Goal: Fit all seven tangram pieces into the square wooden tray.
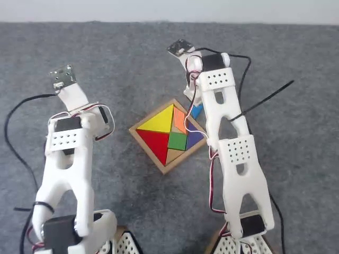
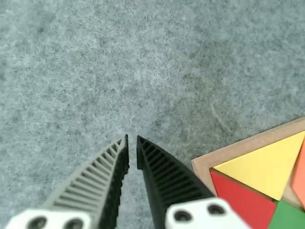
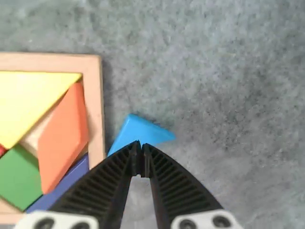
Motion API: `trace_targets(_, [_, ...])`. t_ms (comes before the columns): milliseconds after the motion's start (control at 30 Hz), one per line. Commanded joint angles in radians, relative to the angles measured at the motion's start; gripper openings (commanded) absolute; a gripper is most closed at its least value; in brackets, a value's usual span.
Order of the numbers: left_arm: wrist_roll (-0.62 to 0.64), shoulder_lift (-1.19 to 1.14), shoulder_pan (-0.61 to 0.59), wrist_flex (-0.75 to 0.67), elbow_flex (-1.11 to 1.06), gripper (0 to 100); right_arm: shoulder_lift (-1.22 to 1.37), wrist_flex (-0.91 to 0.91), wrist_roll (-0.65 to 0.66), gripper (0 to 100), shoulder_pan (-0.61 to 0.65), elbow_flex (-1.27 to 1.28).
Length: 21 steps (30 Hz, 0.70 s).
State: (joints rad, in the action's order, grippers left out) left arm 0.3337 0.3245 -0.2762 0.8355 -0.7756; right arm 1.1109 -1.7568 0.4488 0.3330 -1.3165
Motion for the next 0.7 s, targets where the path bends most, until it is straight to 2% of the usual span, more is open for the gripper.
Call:
trace_targets(0, [-0.009, 0.032, -0.005, 0.009, 0.05, 3, -0.179, -0.047, -0.025, 0.6, 0.051, 0.126])
trace_targets(167, [-0.009, 0.032, -0.005, 0.009, 0.053, 3, -0.348, -0.03, -0.025, 0.6, 0.12, 0.428])
trace_targets(333, [-0.009, 0.032, -0.005, 0.009, 0.053, 3, -0.39, 0.122, -0.025, 0.6, 0.154, 0.628])
trace_targets(533, [-0.009, 0.032, -0.005, 0.009, 0.051, 3, -0.344, 0.262, -0.025, 0.6, 0.105, 0.66])
trace_targets(667, [-0.009, 0.032, -0.005, 0.009, 0.051, 3, -0.351, 0.255, -0.023, 0.6, 0.084, 0.657])
